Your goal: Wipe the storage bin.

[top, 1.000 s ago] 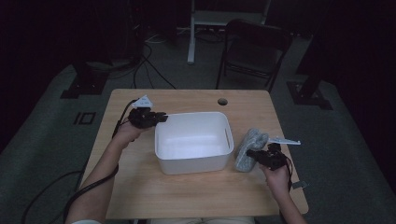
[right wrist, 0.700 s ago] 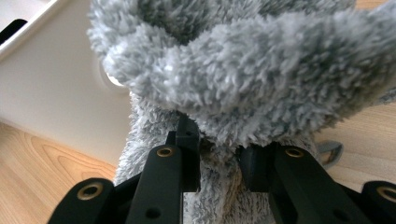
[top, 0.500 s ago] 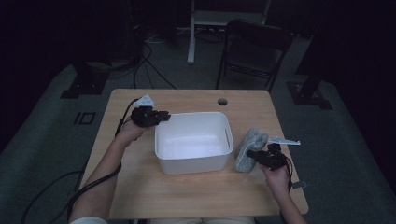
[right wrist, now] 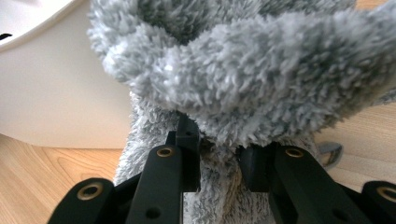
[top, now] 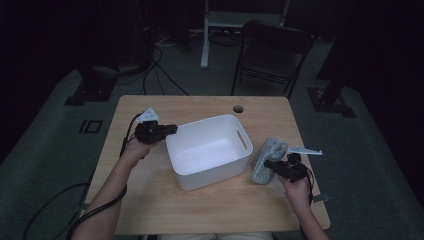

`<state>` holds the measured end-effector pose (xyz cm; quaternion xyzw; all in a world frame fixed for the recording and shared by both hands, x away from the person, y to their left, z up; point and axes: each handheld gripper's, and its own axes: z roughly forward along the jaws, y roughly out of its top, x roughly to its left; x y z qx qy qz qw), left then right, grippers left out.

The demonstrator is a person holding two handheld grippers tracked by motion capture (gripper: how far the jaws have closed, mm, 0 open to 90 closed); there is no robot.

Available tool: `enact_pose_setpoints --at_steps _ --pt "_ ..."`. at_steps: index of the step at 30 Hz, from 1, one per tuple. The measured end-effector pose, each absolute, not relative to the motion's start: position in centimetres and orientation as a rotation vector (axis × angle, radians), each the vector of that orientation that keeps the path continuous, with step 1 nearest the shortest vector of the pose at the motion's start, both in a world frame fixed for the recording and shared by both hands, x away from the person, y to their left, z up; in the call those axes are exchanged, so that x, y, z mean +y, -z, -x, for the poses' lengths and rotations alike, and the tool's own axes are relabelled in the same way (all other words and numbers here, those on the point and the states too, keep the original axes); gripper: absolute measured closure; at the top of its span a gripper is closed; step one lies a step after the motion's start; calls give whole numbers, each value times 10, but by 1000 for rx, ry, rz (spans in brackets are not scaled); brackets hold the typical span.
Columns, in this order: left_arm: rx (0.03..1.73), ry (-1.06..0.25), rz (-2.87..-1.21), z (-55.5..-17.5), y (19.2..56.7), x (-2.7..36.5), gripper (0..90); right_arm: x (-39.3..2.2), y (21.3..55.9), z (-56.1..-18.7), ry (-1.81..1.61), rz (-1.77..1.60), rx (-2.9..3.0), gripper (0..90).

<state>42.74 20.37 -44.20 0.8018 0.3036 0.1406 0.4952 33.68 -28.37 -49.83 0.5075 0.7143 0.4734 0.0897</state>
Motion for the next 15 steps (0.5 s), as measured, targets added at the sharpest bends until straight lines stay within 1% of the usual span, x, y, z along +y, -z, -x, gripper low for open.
enact_pose_setpoints --at_steps 1,2,3,4,8,9,10,11,12,13,14,15 --pt "736 -341 -1943 -427 442 204 754 -284 498 -337 -1408 -1509 2124 723" --pt "726 -343 -1942 -427 443 203 754 -284 498 -337 -1407 -1509 2125 723" --pt "724 -340 -1952 -427 443 202 693 -283 498 -337 -1407 -1506 2127 723" --pt "719 -328 -1959 -428 443 200 693 -283 498 -337 -1407 -1505 2128 723" --pt "712 -296 -1964 -432 442 194 579 -284 499 -337 -1408 -1512 2127 723" --pt "721 -291 -1965 -433 441 193 579 -284 499 -337 -1408 -1512 2127 723" --pt "702 -304 -1974 -433 441 191 619 -285 499 -337 -1407 -1513 2124 723" --pt "702 -304 -1974 -433 441 191 632 -285 499 -337 -1407 -1513 2124 723" --pt "680 -354 -2002 -432 441 188 659 -285 499 -336 -1409 -1510 2123 723" --pt "680 -354 -2002 -432 441 188 677 -285 499 -336 -1409 -1510 2123 723" --pt "692 -366 -1997 -432 441 188 677 -285 499 -336 -1408 -1512 2123 722" --pt "700 -366 -1996 -433 441 189 726 -285 499 -337 -1407 -1513 2123 723"
